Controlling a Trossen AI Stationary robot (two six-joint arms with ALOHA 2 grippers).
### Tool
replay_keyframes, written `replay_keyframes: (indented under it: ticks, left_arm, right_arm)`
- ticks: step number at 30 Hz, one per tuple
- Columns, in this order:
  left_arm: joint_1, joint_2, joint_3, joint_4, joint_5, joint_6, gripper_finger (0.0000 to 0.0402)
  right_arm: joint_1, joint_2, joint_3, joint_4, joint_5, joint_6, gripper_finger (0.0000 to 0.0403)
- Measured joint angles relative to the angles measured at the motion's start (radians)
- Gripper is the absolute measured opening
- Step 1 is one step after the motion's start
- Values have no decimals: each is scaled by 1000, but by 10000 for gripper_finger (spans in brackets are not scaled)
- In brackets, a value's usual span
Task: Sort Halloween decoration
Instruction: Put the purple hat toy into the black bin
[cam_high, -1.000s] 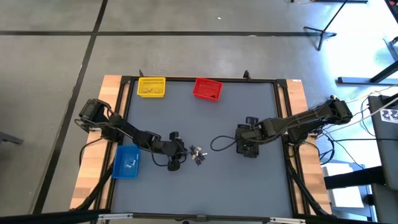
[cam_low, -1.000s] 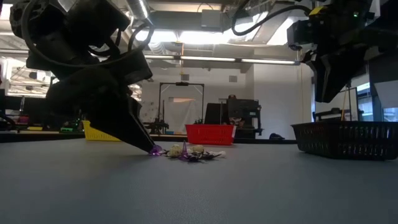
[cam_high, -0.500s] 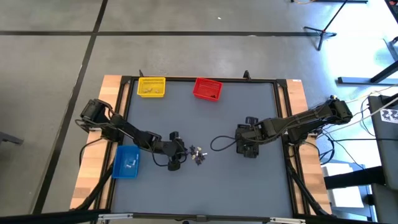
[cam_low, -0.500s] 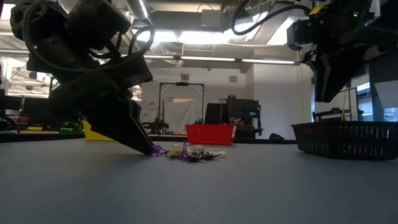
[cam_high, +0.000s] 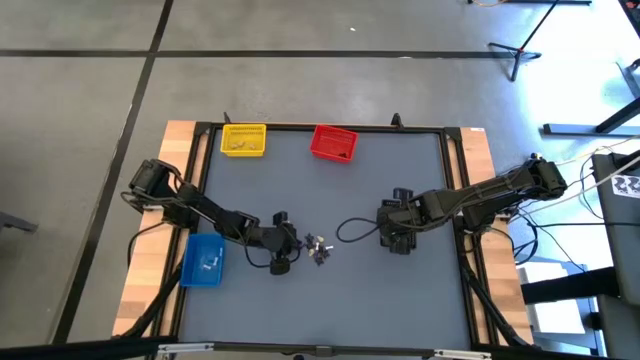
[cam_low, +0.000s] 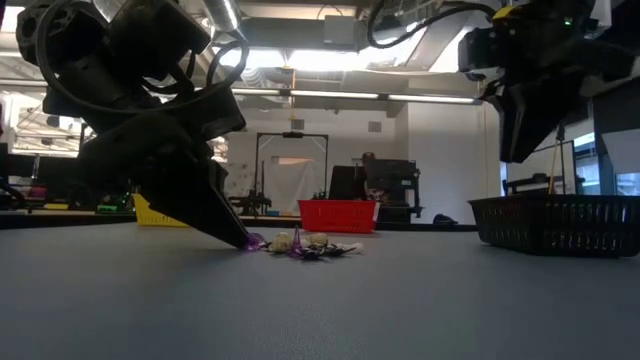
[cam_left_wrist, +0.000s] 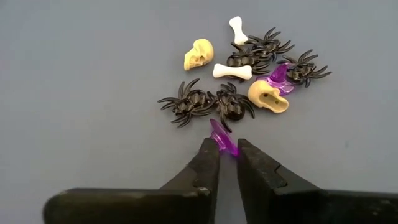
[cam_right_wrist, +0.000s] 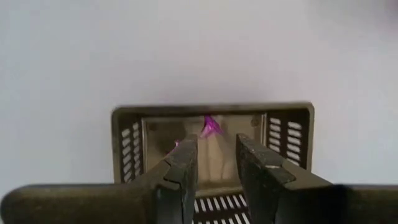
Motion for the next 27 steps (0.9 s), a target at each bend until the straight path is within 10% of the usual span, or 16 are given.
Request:
replay_keyframes:
  ticks: [27]
  left_arm:
    - [0,1,0,1,6,-3,0]
  right_arm:
    - [0,0,0,138,1,-3,108]
